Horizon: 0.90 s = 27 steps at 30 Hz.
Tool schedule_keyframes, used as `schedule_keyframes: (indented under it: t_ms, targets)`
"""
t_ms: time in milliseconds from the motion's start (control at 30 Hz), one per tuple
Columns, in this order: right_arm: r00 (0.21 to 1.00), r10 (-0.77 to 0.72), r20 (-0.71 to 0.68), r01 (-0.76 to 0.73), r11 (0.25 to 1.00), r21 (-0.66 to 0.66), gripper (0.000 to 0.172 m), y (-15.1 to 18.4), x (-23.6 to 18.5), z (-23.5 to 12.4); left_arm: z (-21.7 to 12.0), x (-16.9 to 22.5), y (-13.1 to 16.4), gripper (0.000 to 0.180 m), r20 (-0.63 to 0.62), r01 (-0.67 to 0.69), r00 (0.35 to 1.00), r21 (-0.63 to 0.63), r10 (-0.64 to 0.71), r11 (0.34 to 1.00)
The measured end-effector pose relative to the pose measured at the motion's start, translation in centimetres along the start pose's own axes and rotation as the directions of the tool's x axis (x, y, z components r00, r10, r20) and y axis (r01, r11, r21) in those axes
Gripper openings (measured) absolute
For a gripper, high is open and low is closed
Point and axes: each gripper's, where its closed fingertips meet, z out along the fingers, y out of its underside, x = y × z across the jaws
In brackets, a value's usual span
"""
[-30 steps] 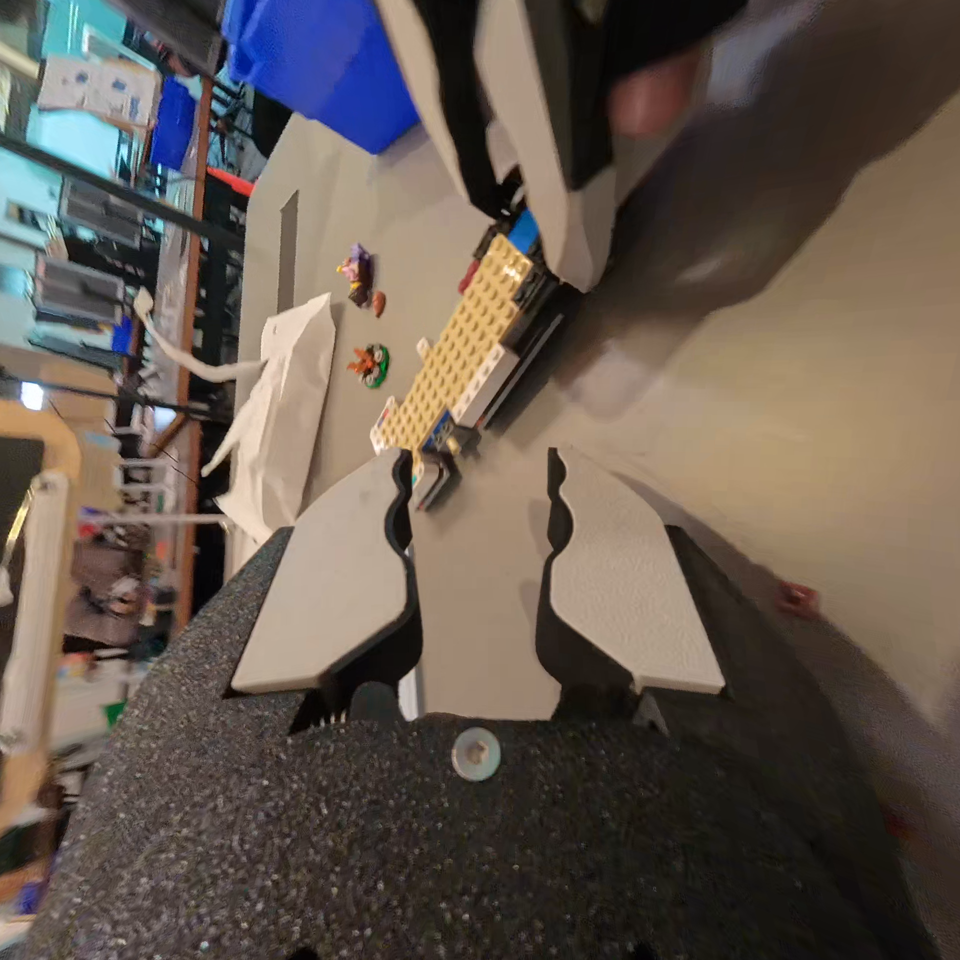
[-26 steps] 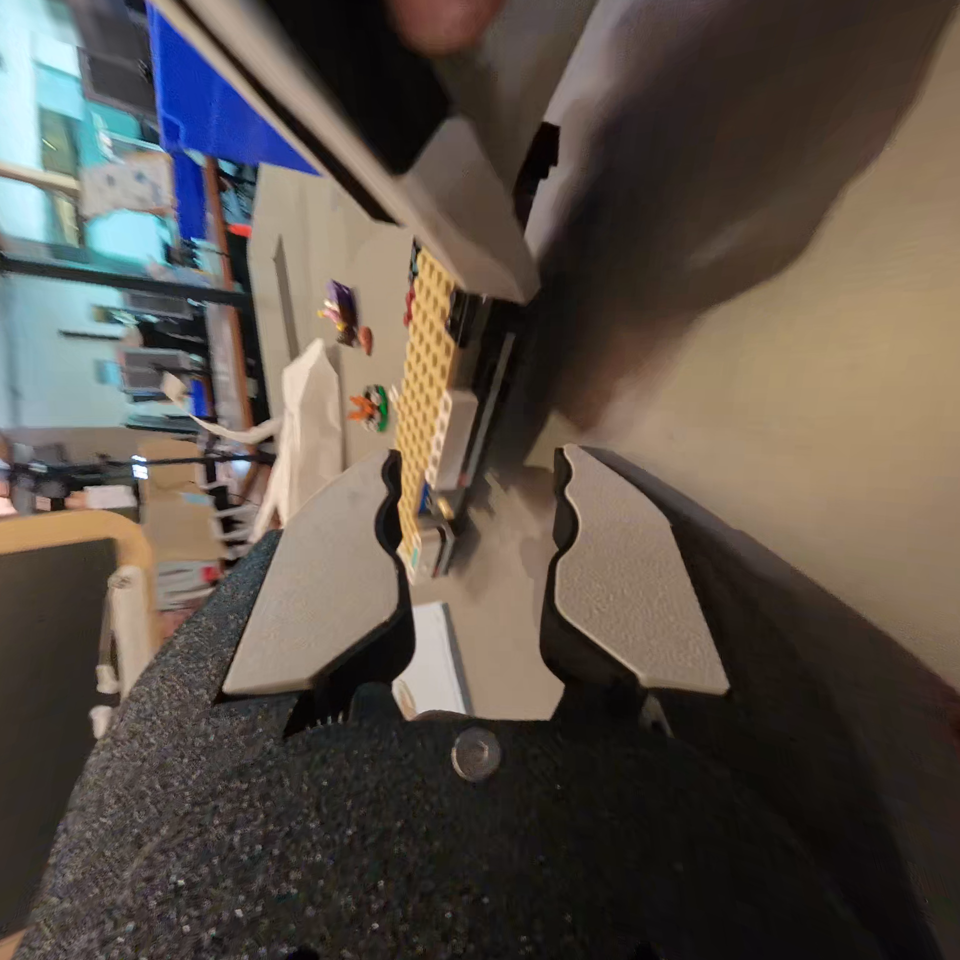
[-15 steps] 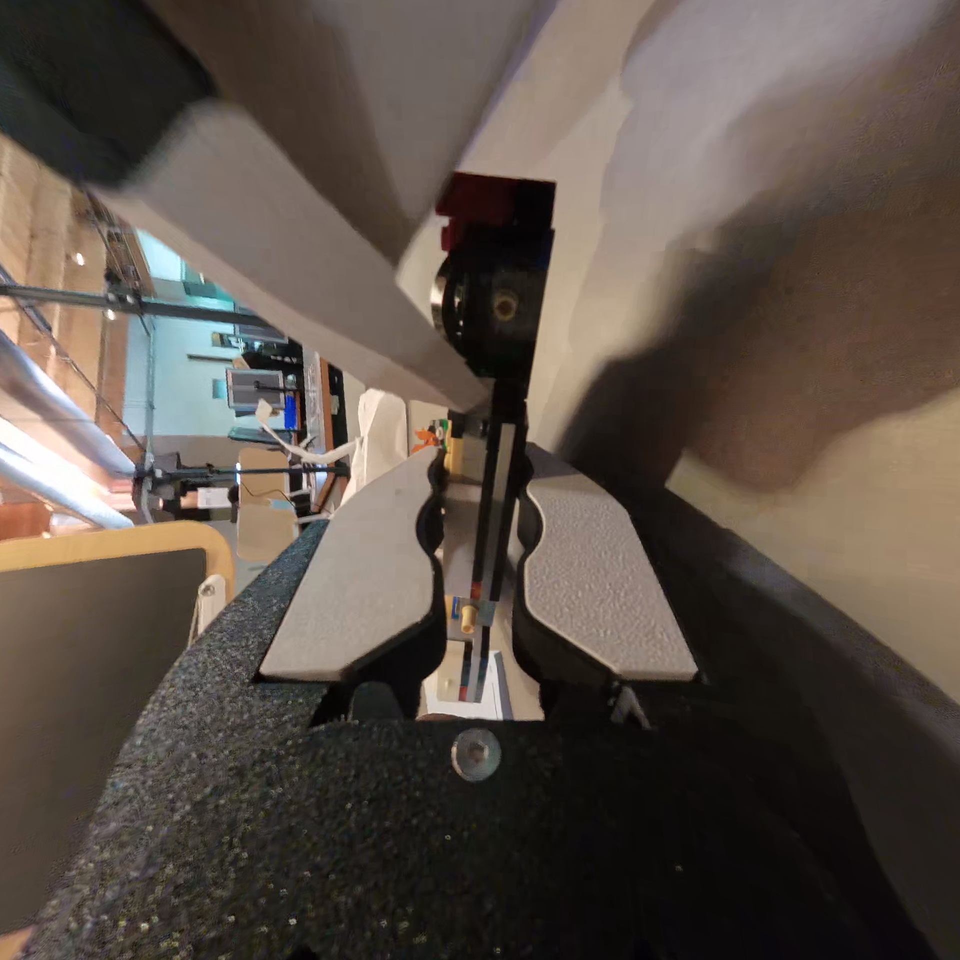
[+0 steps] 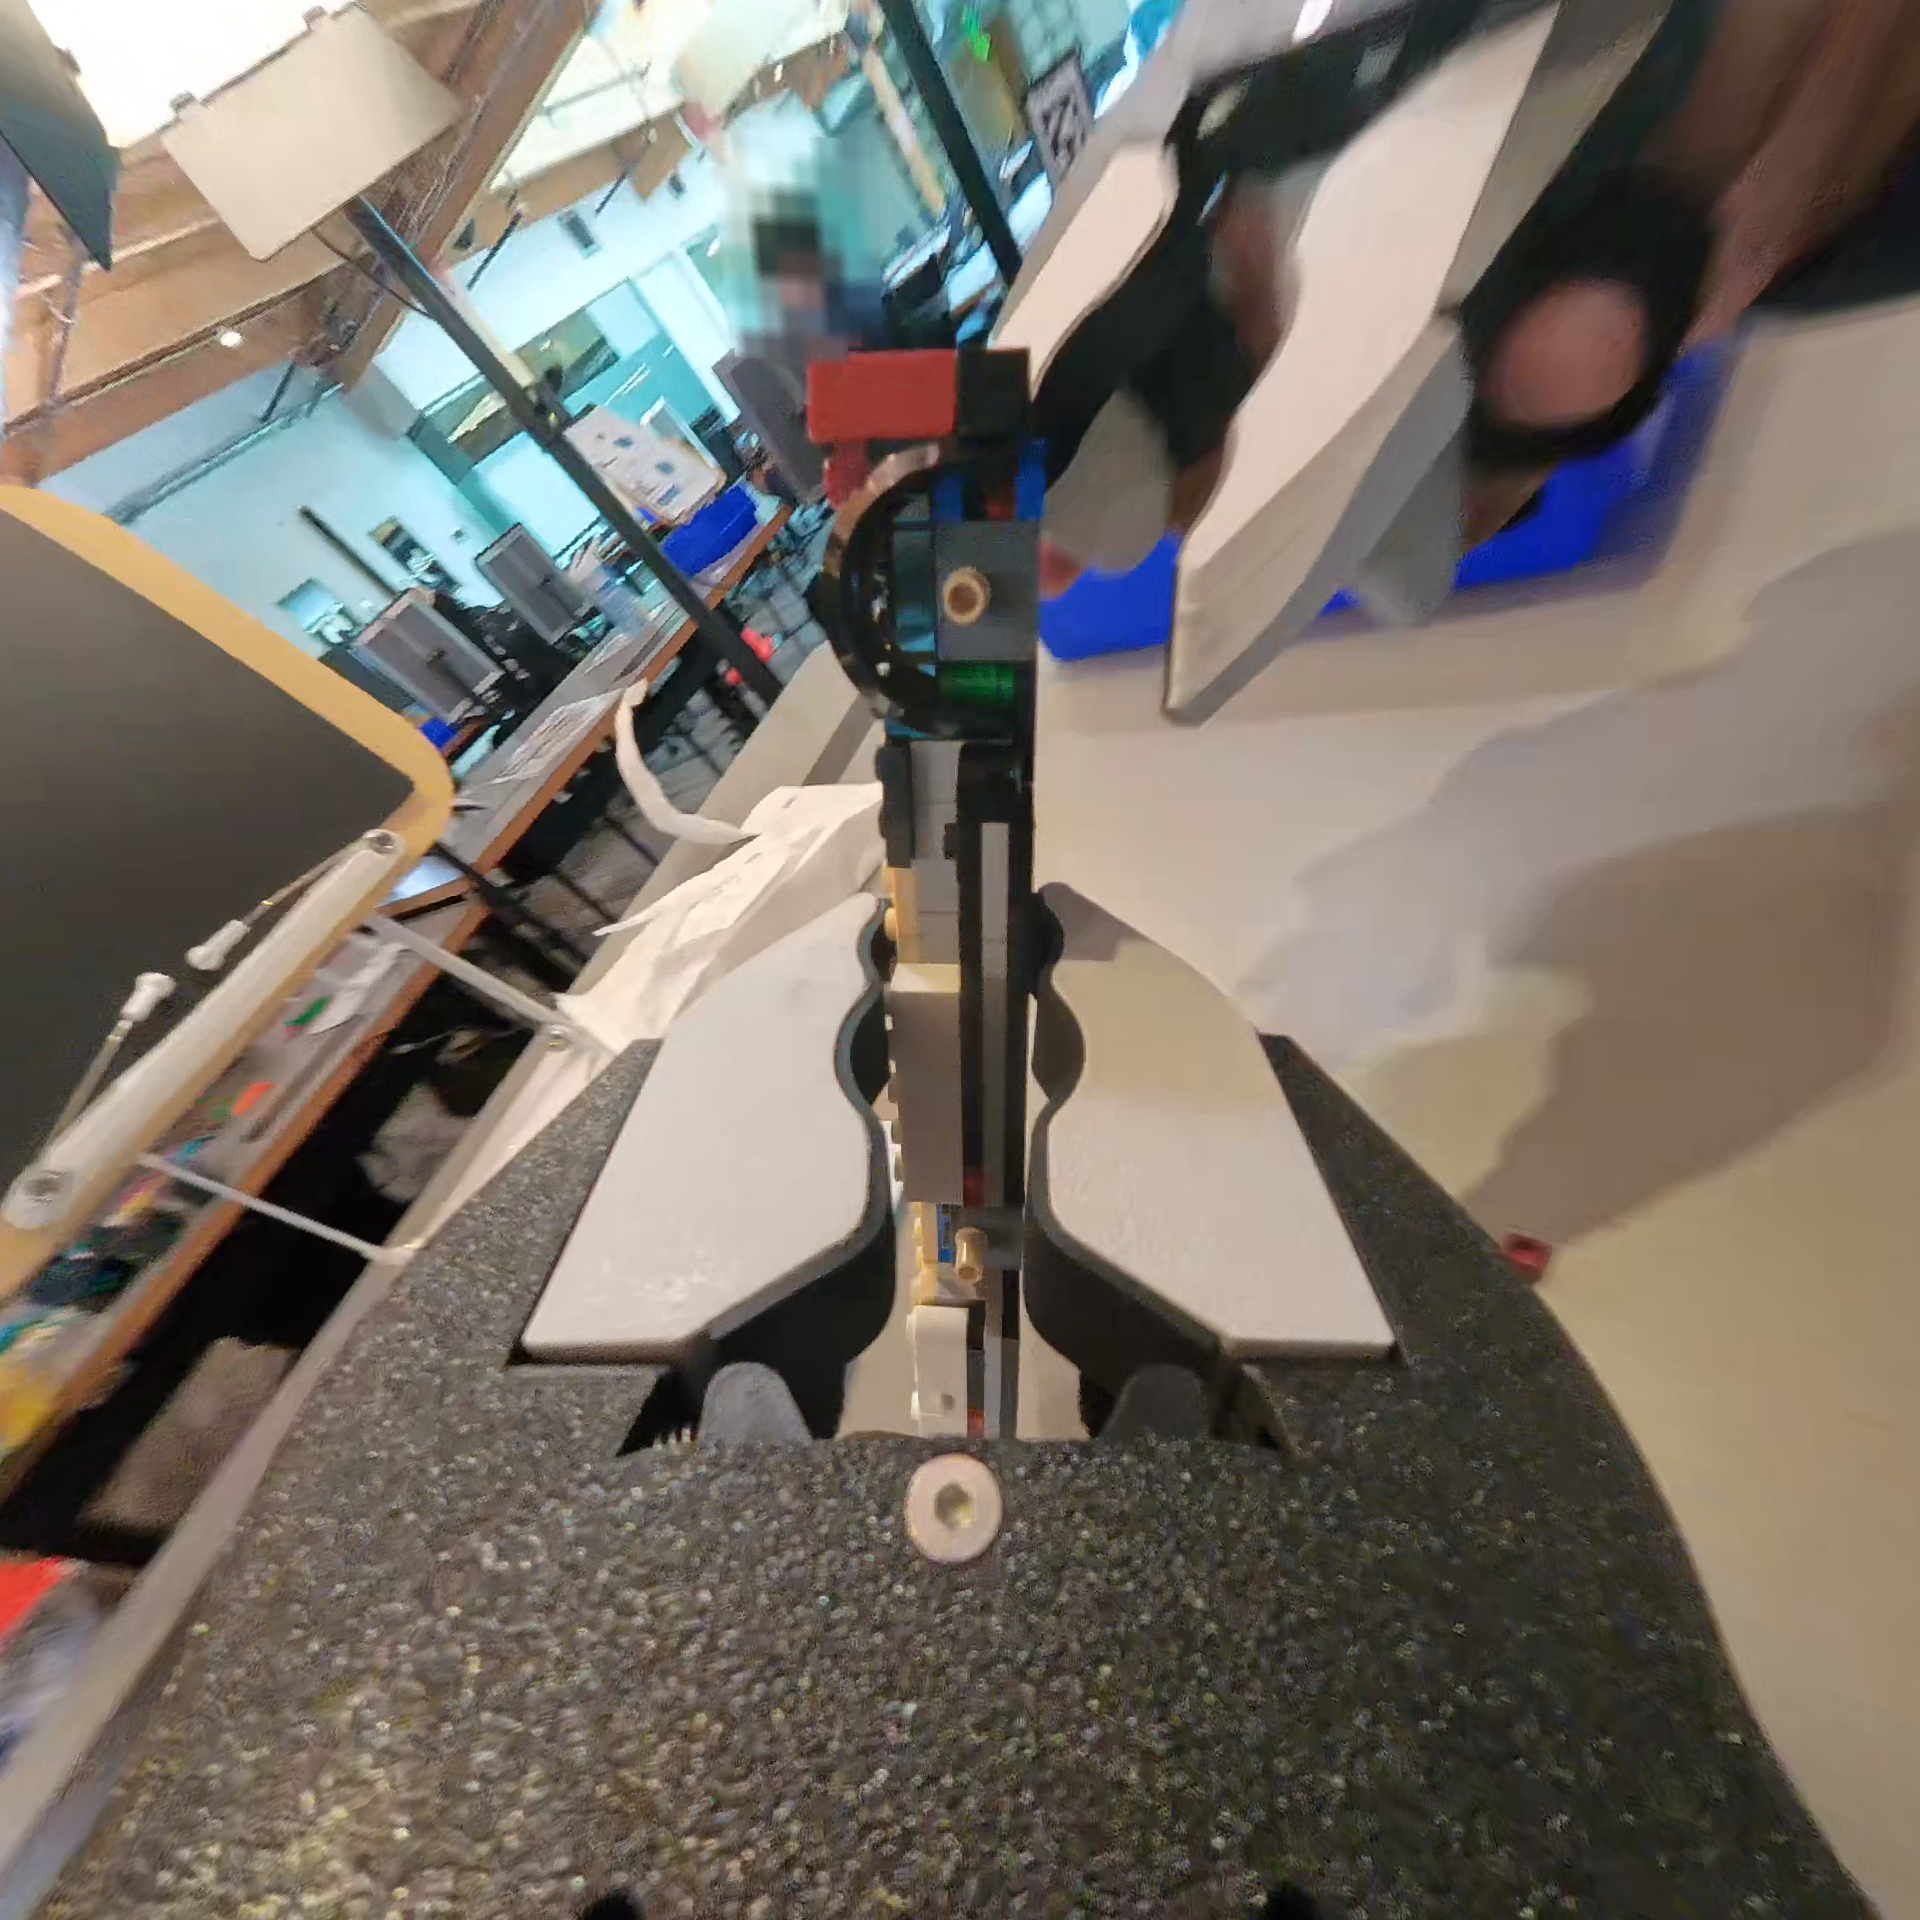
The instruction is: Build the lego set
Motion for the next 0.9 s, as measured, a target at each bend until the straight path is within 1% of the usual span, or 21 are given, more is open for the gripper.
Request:
schedule_keyframes:
  t_ms: [67, 133, 233, 333, 467, 567, 633, 700, 800, 900]
  targets:
    - [0.994, -0.048, 0.094, 0.039, 0.994, 0.102, 0.065, -1.9, -1.8, 1.5, -1.8, -0.1, -0.1, 0.023, -0.037, 0.093, 0.995, 0.047, -0.091, 0.995]
    - [0.977, -0.085, 0.194, 0.051, 0.983, 0.176, 0.065, -3.5, -3.6, 2.7, -3.2, -0.3, 0.4, 0.023, -0.079, 0.194, 0.979, 0.073, -0.188, 0.978]
    - [0.957, -0.102, 0.272, 0.041, 0.975, 0.22, 0.063, -5.0, -4.8, 4.6, -4.9, -0.5, 1.1, 0.023, -0.144, 0.32, 0.942, 0.115, -0.303, 0.94]
    - [0.937, -0.083, 0.338, 0.007, 0.976, 0.218, 0.056, -5.7, -5.4, 6.3, -5.7, -0.7, 1.6, 0.023, -0.187, 0.388, 0.913, 0.135, -0.361, 0.912]
    - [0.928, -0.077, 0.365, 0.0, 0.979, 0.205, 0.039, -5.5, -5.6, 7.8, -6.2, -1.1, 1.8, 0.023, -0.219, 0.438, 0.889, 0.145, -0.403, 0.887]
    - [0.918, -0.077, 0.388, -0.005, 0.979, 0.206, 0.035, -5.2, -5.8, 8.2, -6.3, -1.3, 2.2, 0.026, -0.214, 0.441, 0.886, 0.108, -0.412, 0.891]
    - [0.909, -0.096, 0.405, 0.018, 0.981, 0.193, 0.029, -4.6, -6.2, 8.4, -6.5, -1.7, 1.8, 0.03, -0.21, 0.456, 0.879, 0.101, -0.429, 0.884]
    - [0.906, -0.113, 0.407, 0.033, 0.979, 0.199, 0.028, -4.3, -6.5, 8.5, -6.4, -1.3, 2.1, 0.031, -0.224, 0.455, 0.873, 0.055, -0.434, 0.889]
    - [0.896, -0.101, 0.433, 0.016, 0.981, 0.196, 0.027, -4.0, -6.8, 8.5, -5.7, -0.6, 3.0, 0.035, -0.219, 0.445, 0.874, -0.001, -0.434, 0.896]
    - [0.887, -0.079, 0.455, -0.019, 0.978, 0.208, 0.026, -4.0, -6.8, 8.2, -5.3, -0.4, 2.7, 0.036, -0.237, 0.479, 0.855, 0.022, -0.461, 0.877]
